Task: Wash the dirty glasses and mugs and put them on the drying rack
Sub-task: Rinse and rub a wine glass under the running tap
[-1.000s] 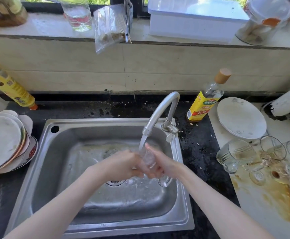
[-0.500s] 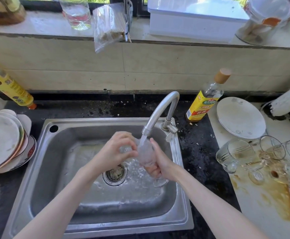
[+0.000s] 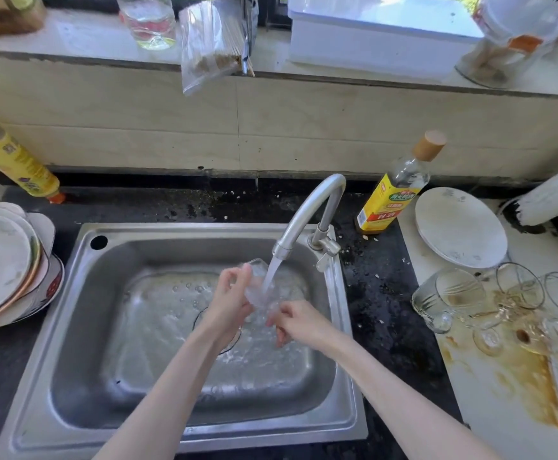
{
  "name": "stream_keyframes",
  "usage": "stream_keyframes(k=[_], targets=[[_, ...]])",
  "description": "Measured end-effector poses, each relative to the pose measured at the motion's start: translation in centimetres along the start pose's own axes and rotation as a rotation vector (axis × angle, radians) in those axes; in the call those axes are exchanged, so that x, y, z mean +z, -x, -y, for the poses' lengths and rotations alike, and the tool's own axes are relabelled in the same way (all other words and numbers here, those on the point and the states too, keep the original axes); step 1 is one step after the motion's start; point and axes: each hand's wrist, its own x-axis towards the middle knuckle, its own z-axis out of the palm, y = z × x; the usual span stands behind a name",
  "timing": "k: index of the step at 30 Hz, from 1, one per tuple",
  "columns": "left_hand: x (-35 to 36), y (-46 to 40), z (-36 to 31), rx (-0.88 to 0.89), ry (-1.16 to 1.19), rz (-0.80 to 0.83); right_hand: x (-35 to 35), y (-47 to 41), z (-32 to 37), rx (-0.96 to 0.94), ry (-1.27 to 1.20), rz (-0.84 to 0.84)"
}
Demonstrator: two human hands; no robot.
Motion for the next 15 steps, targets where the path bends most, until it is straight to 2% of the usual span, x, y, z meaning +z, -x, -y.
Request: stream_keyframes(k=[2, 4, 7, 9, 12, 15], targets=[[0.2, -0.6, -0.2, -0.055, 0.131, 0.14, -0.4, -0.1, 0.5, 0.075, -0.272, 0.076], [0.6, -0.3, -0.7, -0.145, 0.171, 0.312, -0.9, 0.0, 1.2, 0.211, -0.682, 0.197], [1.5, 0.0, -1.1, -0.258, 0.243, 0.334, -1.4, 0.1, 2.1, 0.431, -1.165, 0.246], [1.3, -0.3, -1.0, -0.382, 0.262, 0.228, -1.2, -0.1, 2.6, 0.466, -1.253, 0.194], [0.5, -1.2, -0.4, -0.677, 0.581, -0.008, -1.0, -0.5, 3.6, 0.47, -1.296, 0.135], [-0.3, -1.7, -0.1, -0.743, 0.699, -0.11, -1.3, -0.8, 3.3, 0.408, -1.196, 0.149]])
